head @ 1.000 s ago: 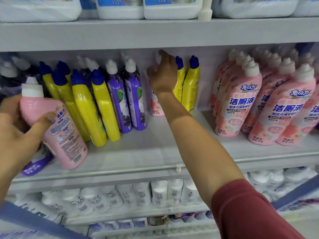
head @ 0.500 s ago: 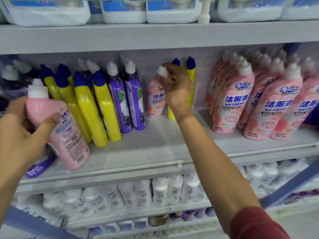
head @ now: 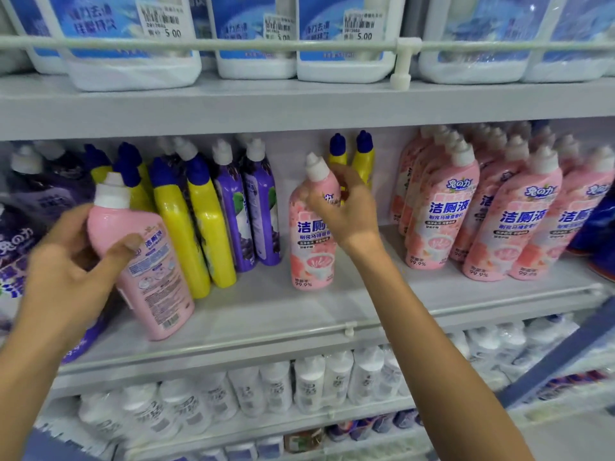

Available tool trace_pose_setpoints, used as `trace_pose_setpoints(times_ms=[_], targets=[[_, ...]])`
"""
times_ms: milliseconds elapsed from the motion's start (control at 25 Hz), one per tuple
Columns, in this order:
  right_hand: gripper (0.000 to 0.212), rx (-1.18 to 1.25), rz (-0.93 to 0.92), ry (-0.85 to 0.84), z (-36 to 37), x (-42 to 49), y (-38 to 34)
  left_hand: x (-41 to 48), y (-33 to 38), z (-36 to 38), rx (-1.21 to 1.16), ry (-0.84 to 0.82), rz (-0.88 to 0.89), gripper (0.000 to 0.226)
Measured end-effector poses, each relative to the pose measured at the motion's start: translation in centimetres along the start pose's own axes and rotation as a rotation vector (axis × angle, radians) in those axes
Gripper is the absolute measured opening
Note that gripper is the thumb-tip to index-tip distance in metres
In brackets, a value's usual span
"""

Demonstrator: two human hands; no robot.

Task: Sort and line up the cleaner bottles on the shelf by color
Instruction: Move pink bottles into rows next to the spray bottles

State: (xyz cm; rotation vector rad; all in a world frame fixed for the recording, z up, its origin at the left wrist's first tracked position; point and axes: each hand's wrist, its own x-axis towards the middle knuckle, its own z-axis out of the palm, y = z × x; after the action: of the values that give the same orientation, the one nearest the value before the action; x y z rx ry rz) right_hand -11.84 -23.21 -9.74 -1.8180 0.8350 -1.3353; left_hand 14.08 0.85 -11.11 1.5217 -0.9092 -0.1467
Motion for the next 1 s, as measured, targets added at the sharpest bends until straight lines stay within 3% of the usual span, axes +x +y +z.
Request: trace_pose_setpoints(times_ms=[120, 240, 480, 640, 760, 1000], targets=[[0.072, 0.062, 0.025, -0.051, 0.1, -2.0, 0.9, -1.7, 2.0, 2.2, -0.040, -0.067, 0.130, 0.033], [0.072, 0.082, 0.042, -0.104, -0.7, -1.9, 0.2, -1.3, 1.6, 4.3, -0.135, -0.104, 0.050, 0.030], [0.067, 0.087, 0.010, -0.202, -7.2, -2.6, 0.8, -1.9, 3.5, 13.0, -0.280, -0.331, 0.033, 0.033], [0.068, 0.035, 0.030, -0.162, -12.6, -3.1, 1.7, -2.5, 5.5, 20.7, -0.338, -0.505, -0.011, 0.033], [0.077, -0.017, 0.085, -0.004, -15.2, -4.4, 3.3, -3.6, 6.7, 26.1, -0.348, -0.616, -0.015, 0.038], [0.079, -0.010, 0.091, 0.093, -19.0, -5.6, 5.6, -2.7, 6.2, 29.2, -0.187, -0.728, -0.097, 0.052]])
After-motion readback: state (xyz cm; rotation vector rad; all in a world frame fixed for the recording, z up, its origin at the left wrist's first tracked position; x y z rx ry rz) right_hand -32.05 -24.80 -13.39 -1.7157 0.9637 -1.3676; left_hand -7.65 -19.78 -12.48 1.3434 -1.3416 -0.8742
